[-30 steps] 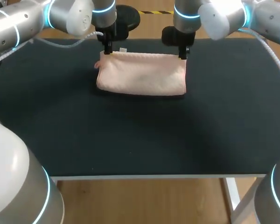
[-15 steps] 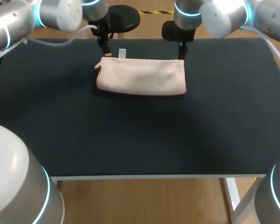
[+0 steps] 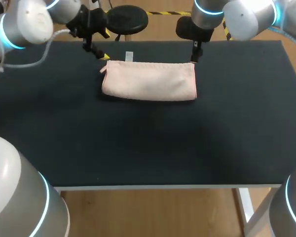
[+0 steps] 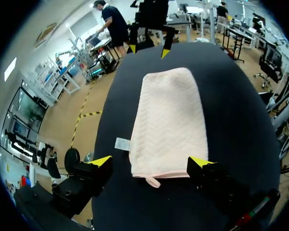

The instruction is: Fold the towel

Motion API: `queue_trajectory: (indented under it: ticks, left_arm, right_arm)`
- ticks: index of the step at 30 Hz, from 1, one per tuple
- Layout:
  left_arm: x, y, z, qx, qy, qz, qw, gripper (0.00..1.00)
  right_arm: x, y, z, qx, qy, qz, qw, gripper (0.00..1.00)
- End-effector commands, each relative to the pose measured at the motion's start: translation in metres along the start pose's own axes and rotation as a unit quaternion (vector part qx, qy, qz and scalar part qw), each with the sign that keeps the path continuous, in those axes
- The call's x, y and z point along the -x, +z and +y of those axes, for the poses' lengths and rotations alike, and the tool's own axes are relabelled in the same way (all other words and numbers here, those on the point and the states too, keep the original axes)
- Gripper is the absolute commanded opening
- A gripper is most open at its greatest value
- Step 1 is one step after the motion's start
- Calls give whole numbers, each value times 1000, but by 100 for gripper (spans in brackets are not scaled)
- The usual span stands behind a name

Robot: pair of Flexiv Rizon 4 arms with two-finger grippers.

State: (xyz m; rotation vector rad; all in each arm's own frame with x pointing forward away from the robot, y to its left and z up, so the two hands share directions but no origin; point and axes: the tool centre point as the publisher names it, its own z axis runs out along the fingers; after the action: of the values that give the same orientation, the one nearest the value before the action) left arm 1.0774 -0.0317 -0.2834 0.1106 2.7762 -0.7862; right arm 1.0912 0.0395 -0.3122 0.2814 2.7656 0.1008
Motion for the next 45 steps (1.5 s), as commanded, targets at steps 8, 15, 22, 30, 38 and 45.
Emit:
queue_trajectory:
  ticks: [8,15,22,30,38,45]
  left_arm:
    - [-24,-14,18,-196,-45,50,978,100]
    - [-29,-20,22,-199,-64,75,975,100]
    - [-30,-21,21,-178,-58,85,979,100]
    - [-30,-21,21,-178,-58,85,979,100]
    - [-30,-21,21,-178,-58,85,979,100]
    - [-30,-21,21,-178,-58,85,979,100]
  right_arm:
    - [-24,-21,-20,8,26,-8,1000,100]
    - [-31,-27,-29,-4,9,-4,1000,100]
    - [-32,-28,-31,1,-4,-2,1000,100]
    - [-32,-28,-31,1,-4,-2,1000,100]
    - [-32,-28,-31,1,-4,-2,1000,100]
    - [-34,-26,-28,95,122,28,988,100]
